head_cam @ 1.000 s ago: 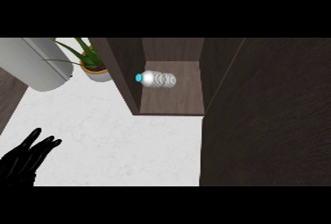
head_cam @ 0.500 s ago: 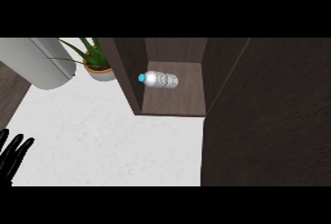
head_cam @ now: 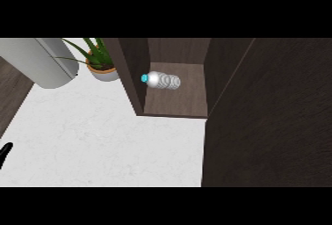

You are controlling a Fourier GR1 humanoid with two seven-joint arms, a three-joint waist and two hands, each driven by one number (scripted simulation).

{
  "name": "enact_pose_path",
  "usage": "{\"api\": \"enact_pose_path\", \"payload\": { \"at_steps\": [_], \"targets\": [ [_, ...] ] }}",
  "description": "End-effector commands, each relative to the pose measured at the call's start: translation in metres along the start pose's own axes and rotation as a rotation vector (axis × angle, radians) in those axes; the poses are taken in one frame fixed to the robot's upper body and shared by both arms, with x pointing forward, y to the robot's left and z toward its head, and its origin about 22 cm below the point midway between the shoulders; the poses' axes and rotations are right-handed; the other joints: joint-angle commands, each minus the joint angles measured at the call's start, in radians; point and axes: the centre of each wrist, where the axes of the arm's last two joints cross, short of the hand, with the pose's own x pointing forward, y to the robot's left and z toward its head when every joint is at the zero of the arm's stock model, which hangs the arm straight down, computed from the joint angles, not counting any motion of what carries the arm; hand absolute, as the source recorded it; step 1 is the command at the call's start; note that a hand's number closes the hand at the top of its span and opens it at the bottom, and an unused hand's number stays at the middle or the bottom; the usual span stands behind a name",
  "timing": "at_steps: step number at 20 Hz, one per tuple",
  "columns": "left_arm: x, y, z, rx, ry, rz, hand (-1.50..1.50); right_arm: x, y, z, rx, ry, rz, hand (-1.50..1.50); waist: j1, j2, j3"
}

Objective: Pick up the bottled water, place it into the cabinet and close the cabinet

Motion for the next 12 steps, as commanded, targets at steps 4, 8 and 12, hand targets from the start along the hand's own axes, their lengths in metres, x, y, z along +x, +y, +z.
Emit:
{"api": "enact_pose_path", "payload": {
  "at_steps": [4,8,12],
  "targets": [
    [0.011,0.017,0.008,0.0,0.018,-0.026,-1.5,0.036,0.03,-0.033,0.033,0.001,0.177,1.5,0.014,-0.005,-0.001],
    [0.015,0.021,0.011,-0.018,0.006,-0.01,-1.5,0.033,0.028,-0.052,0.033,0.006,0.151,1.5,0.025,-0.003,0.0],
    [0.022,0.027,0.009,-0.038,0.0,-0.015,-1.5,0.029,0.025,-0.08,0.047,-0.017,0.115,1.5,0.039,0.002,0.001]
  ]
}}
